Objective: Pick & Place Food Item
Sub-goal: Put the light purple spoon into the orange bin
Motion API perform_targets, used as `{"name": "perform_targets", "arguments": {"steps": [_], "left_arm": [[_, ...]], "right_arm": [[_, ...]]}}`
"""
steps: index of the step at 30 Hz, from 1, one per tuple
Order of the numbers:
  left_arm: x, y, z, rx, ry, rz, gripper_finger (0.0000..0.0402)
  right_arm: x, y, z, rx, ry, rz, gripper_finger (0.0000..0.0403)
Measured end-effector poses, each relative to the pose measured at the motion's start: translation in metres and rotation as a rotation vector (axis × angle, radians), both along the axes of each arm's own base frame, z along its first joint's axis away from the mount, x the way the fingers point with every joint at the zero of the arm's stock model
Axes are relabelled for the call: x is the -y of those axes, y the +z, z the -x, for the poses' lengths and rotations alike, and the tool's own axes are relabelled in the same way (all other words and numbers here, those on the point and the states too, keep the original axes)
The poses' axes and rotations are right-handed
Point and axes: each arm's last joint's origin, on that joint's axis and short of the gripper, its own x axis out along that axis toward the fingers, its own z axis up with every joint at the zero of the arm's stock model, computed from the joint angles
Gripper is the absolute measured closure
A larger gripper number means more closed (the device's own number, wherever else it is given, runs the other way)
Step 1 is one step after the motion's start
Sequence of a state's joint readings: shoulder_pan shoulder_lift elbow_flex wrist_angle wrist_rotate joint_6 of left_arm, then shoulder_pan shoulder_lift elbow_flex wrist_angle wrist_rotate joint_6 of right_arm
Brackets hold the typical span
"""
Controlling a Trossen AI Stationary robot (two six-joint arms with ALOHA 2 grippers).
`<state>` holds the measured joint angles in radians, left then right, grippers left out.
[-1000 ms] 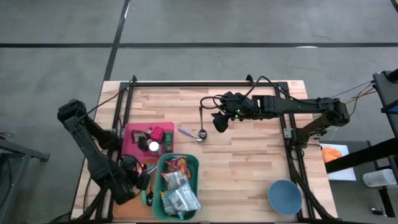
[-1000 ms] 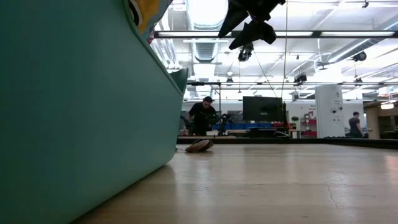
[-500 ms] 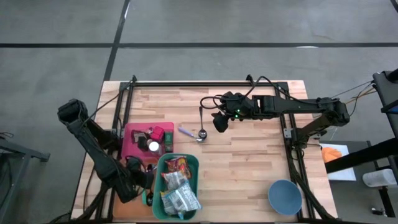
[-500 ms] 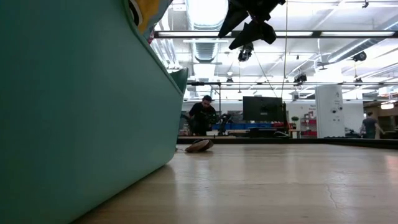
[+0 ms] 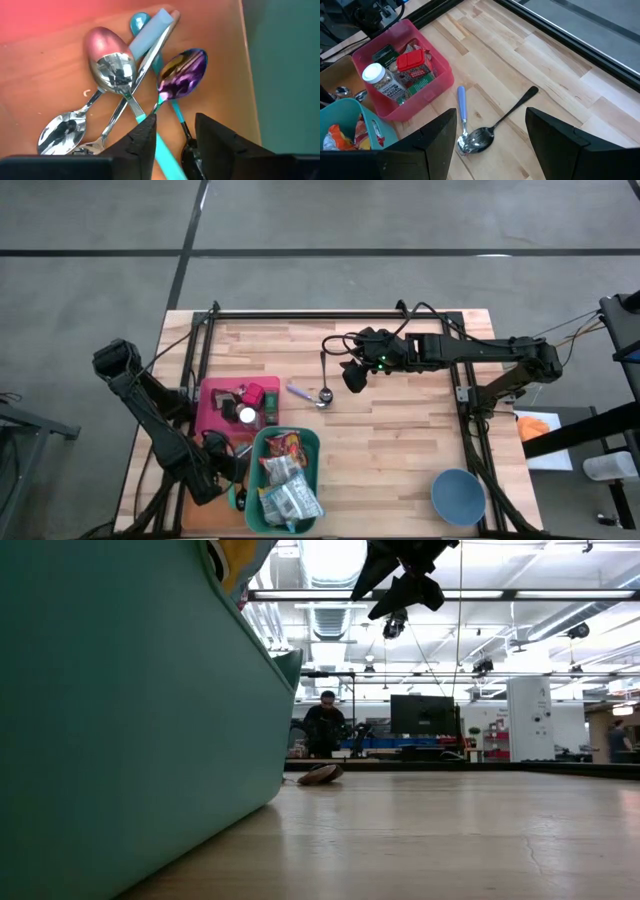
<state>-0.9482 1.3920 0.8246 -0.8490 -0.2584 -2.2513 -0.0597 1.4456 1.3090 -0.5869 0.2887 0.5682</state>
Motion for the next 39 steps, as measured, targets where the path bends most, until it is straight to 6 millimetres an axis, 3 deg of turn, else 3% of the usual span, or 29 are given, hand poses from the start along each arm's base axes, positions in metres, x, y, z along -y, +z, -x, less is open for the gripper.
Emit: {"name": "perform_targets", "arguments": {"steps": [7,19,29,39], "left_arm": [[0.0,0.004,0.0,0.011,0.0,0.016,0.0226],[-0.018,0.05,0.009,0.134,0.02,0.015,0.0214],[-0.051,0.078,0.015,0.372,0.069,-0.111,0.0214],[-0.095,0.093,-0.015,0.422,0.039,-0.233,0.0213]], "right_arm": [[0.0,0.0,0.0,0.0,0.0,0.0,0.017],[0.0,0.0,0.0,0.0,0.0,0.0,0.017],[0.0,0.0,0.0,0.0,0.0,0.0,0.017],[0.0,0.0,0.0,0.0,0.0,0.0,0.017]]}}
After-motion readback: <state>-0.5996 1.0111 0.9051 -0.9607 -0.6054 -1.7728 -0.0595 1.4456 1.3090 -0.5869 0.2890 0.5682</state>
